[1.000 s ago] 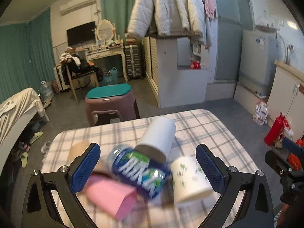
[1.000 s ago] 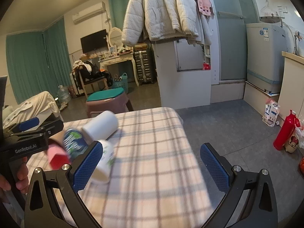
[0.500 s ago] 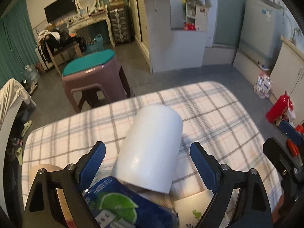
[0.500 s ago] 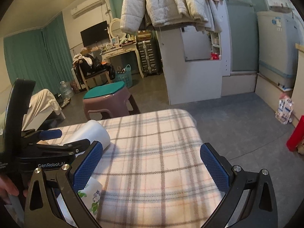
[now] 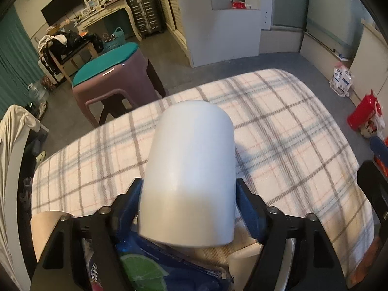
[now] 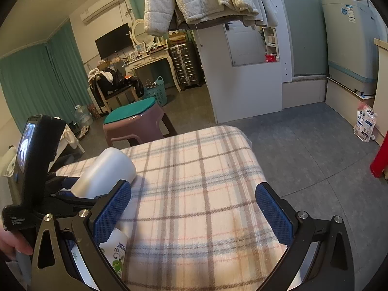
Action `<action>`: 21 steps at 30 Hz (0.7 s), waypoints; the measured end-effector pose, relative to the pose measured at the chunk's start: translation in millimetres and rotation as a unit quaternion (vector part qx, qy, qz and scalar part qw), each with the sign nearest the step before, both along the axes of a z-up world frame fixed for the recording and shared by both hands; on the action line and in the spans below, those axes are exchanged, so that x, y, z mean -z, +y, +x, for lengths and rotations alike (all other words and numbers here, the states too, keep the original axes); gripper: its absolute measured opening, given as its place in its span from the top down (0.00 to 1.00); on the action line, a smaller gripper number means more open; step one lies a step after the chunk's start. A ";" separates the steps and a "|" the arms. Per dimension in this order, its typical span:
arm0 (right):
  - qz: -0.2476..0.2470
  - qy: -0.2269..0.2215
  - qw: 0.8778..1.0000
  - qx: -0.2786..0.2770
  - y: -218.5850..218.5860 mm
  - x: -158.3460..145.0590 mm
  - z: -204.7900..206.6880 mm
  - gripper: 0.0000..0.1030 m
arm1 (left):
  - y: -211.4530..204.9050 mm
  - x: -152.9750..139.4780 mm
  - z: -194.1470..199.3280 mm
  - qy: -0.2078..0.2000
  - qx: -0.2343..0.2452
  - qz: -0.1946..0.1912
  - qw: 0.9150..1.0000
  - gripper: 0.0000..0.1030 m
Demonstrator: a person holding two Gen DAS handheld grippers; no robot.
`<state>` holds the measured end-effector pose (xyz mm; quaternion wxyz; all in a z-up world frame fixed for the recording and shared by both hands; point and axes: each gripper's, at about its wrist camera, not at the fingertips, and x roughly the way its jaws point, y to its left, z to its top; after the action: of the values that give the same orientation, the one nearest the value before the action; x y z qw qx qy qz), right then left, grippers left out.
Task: Flip cup upside down
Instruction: 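Close the left gripper around the plain white cup's body, then lift the white cup with the left gripper, turning its rim toward the gripper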
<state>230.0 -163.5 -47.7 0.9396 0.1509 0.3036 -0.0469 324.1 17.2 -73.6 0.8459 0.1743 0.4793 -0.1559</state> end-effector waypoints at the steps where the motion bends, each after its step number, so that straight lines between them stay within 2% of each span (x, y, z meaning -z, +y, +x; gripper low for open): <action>1: -0.001 0.000 1.000 0.000 0.0 -1.1 -1.7 0.00 | 1.7 -1.3 -0.1 0.001 0.000 -0.011 1.000 0.28; 4: -0.006 -0.003 1.000 0.001 0.7 -5.9 -8.4 0.00 | 5.9 -10.0 -3.8 -0.009 -0.004 -0.038 0.999 0.28; 10: -0.014 -0.014 1.000 0.007 2.1 -26.4 -25.4 0.00 | 9.0 -58.5 -24.9 -0.064 0.002 -0.073 0.995 0.29; 15: -0.022 -0.038 0.999 0.019 7.1 -52.7 -52.4 0.00 | 16.5 -105.5 -62.7 -0.122 0.010 -0.094 0.988 0.29; 21: -0.026 -0.071 0.997 0.019 21.1 -81.7 -99.8 0.00 | 40.1 -130.7 -114.8 -0.146 0.013 -0.115 0.983 0.29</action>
<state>130.2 -142.4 34.0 0.9614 0.1351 0.2315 -0.0619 209.4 57.3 57.1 0.9193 0.1032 0.3270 -0.1933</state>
